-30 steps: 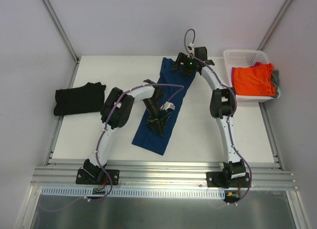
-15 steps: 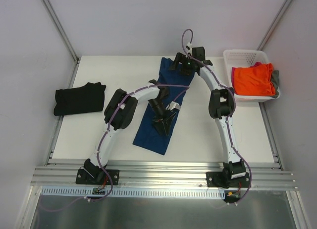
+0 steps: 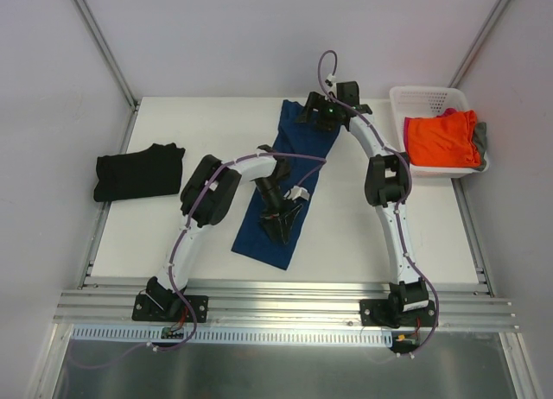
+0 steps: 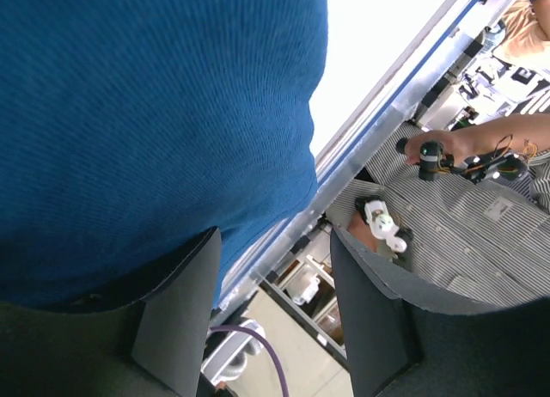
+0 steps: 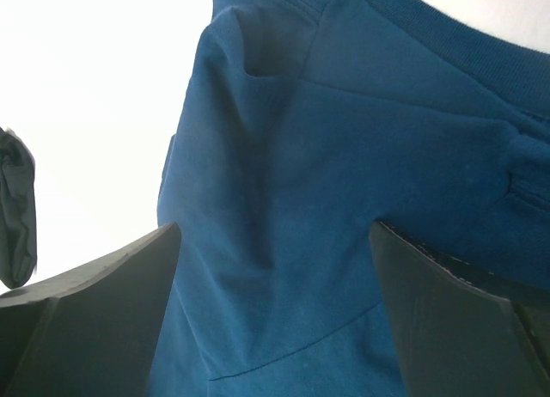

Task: Fold and stack the t-shirts
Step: Rotate the tshirt 90 degrees

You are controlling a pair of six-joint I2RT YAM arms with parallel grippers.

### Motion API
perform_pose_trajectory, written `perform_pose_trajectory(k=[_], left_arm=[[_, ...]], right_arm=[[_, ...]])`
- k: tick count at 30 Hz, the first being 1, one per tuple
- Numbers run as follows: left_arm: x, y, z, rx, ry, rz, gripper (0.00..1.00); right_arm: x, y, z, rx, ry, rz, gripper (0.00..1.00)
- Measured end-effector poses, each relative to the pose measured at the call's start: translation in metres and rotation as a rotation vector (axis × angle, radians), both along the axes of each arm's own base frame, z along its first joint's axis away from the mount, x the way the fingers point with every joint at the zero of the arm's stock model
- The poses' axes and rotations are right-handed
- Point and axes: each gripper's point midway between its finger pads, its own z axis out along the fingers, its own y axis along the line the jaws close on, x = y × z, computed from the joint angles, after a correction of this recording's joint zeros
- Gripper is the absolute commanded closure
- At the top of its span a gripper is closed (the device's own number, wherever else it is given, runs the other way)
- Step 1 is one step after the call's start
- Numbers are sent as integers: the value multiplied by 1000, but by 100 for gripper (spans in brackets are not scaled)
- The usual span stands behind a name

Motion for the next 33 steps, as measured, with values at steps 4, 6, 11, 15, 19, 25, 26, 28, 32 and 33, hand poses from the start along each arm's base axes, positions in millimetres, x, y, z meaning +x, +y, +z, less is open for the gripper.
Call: perform_pose_trajectory(k=[4,6,11,15,19,25,26,28,32,33], left_arm=[[1,-1,-1,8,10,6,46],[6,-6,-2,16,14,12,46],[22,-31,-5,10,-13,9,45],[19,-45,-7,15,-19,-10,46],[14,-54,-8,28,-25,-33,45],[-5,-63,-8,36,-23,-71,44],[-9,-65,-8,38,-23,-77,44],[-17,-68,-8,41,-23,-93,44],[-32,-74,-8,44,-28,-126,41],[-35,-75,-8,45,-29,-132,41]], right_arm=[[0,-1,0,1,2,1,3],[0,-1,0,2,3,2,3],[0,-6,0,-1,4,0,3],[-2,-16,1,-11,16,-7,3],[-3,-27,2,-20,24,-17,3],[0,-35,2,-22,26,-28,3],[0,-34,2,-22,26,-28,3],[-1,-30,4,-19,23,-24,3],[-3,-14,10,-12,2,0,3],[-4,-8,11,-11,-3,9,3]])
